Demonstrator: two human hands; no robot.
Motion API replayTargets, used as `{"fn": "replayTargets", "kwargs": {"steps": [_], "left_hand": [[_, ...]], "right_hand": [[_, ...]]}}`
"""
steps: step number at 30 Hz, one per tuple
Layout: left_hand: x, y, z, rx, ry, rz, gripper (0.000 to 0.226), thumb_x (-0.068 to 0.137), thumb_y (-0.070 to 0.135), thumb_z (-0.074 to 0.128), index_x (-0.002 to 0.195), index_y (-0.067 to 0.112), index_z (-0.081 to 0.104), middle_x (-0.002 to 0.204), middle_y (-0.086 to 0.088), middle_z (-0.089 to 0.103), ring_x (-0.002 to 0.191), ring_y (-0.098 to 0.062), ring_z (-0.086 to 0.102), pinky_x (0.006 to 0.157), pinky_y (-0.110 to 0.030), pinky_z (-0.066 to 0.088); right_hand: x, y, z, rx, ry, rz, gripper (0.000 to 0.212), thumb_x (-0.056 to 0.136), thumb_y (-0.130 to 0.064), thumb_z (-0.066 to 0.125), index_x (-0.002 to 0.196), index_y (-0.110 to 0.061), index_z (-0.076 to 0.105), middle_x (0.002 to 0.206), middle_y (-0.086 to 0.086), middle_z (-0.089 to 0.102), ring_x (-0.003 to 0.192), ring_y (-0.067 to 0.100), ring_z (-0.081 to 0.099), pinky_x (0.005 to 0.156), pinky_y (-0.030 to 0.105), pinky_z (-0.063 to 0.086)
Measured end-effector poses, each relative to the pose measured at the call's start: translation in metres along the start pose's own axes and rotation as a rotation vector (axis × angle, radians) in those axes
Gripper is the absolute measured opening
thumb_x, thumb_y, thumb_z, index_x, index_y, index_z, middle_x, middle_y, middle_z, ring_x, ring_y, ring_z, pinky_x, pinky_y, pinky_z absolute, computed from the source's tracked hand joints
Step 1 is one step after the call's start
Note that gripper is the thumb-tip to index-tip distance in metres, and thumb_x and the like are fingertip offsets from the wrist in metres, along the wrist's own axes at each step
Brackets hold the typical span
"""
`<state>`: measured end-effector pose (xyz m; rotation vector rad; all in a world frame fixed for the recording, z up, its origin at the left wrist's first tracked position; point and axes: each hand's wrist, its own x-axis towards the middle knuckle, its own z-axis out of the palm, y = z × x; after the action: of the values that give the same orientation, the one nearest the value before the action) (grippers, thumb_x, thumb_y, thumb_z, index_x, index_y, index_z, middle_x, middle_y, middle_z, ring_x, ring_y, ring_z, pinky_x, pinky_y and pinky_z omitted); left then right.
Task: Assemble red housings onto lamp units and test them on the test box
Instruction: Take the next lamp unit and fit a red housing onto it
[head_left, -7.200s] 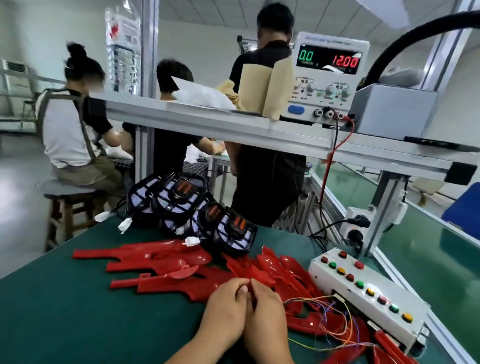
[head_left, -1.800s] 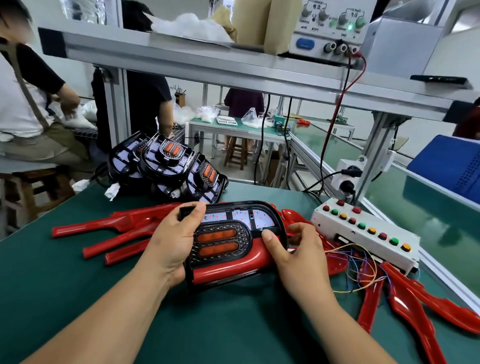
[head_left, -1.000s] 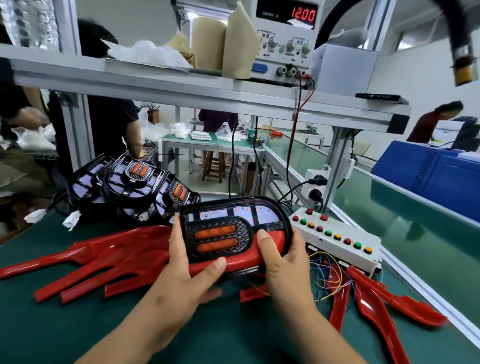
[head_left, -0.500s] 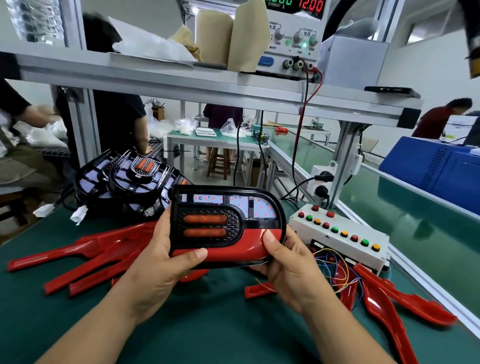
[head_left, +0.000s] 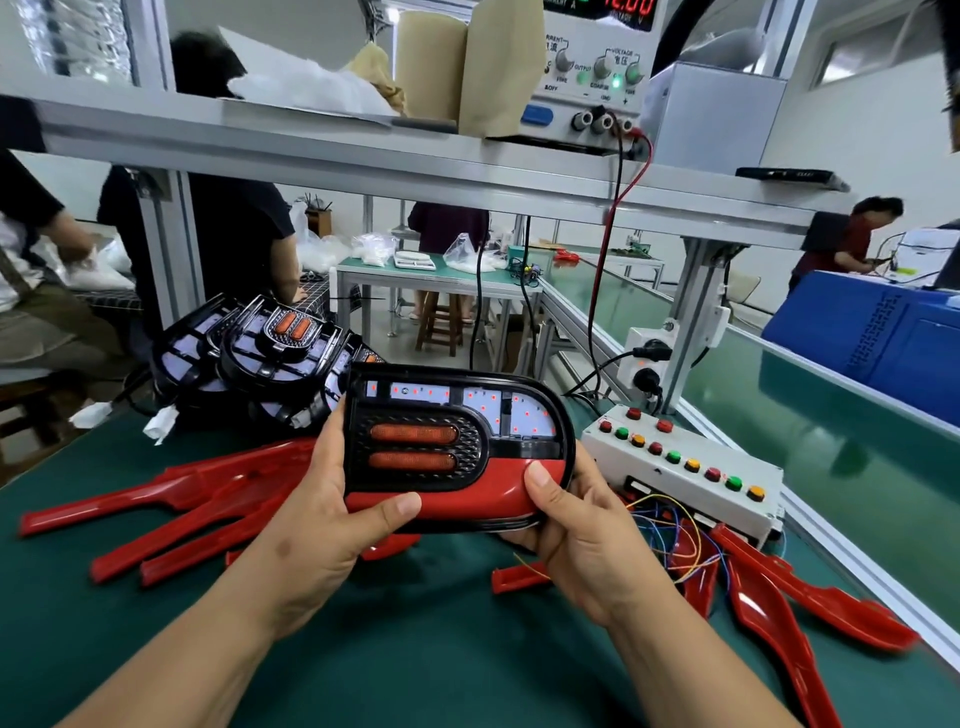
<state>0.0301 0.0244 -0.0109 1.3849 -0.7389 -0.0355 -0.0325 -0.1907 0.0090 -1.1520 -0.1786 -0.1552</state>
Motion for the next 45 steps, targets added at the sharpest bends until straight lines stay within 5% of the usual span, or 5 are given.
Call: {"fn": "replayTargets", "kwargs": {"steps": [14,18,23,33,45], "left_hand": [[-0.005,0.015,0.023,-0.044,0.004,-0.127,0.088,0.080,0.023,0.077,0.147,0.046,0.026,0.134,0.001,0.062,0.125,-0.018,0.058,0.104,-0.045,0.047],[-0.006,0.031,-0.001,0.296,-0.073,-0.235,0.102,0.067,0.061,0.078,0.149,0.052,0.018,0.141,0.017,0.053,0.127,-0.004,0.053,0.107,-0.029,0.043],[-0.004,0.042,-0.077,0.909,0.396,-0.381,0.009,0.090,0.027,0.069,0.091,0.036,0.068,0.104,0.005,0.071,0.101,-0.017,0.064,0.084,-0.026,0.046],[-0.006,0.026,-0.086,1.277,0.094,-0.772,0.039,0.083,0.042,0.073,0.119,0.037,0.060,0.117,0.012,0.063,0.112,-0.013,0.058,0.099,-0.035,0.046],[-0.006,0.035,-0.076,0.704,0.223,-0.560,0.020,0.103,0.020,0.046,0.098,0.024,0.066,0.083,0.003,0.073,0.070,-0.010,0.063,0.064,-0.023,0.044]], "right_hand": [[0.007,0.000,-0.023,0.013,0.072,0.086,0.049,0.078,-0.026,0.062,0.124,-0.010,0.058,0.112,0.018,0.070,0.089,0.033,0.070,0.076,0.055,0.056],[0.008,0.005,-0.019,0.030,0.145,0.070,0.046,0.077,-0.027,0.064,0.119,-0.008,0.059,0.099,0.013,0.072,0.076,0.026,0.070,0.065,0.044,0.059],[0.008,0.003,-0.018,0.088,0.185,0.057,0.045,0.079,-0.027,0.063,0.119,-0.009,0.057,0.091,0.010,0.073,0.069,0.021,0.071,0.047,0.029,0.055],[0.009,0.008,-0.019,0.029,0.175,0.071,0.041,0.079,-0.028,0.066,0.116,-0.011,0.059,0.093,0.011,0.072,0.070,0.023,0.069,0.053,0.032,0.058],[0.011,0.007,-0.021,0.106,0.253,0.053,0.028,0.077,-0.029,0.066,0.100,-0.015,0.062,0.081,0.005,0.074,0.062,0.017,0.070,0.043,0.026,0.053]]}}
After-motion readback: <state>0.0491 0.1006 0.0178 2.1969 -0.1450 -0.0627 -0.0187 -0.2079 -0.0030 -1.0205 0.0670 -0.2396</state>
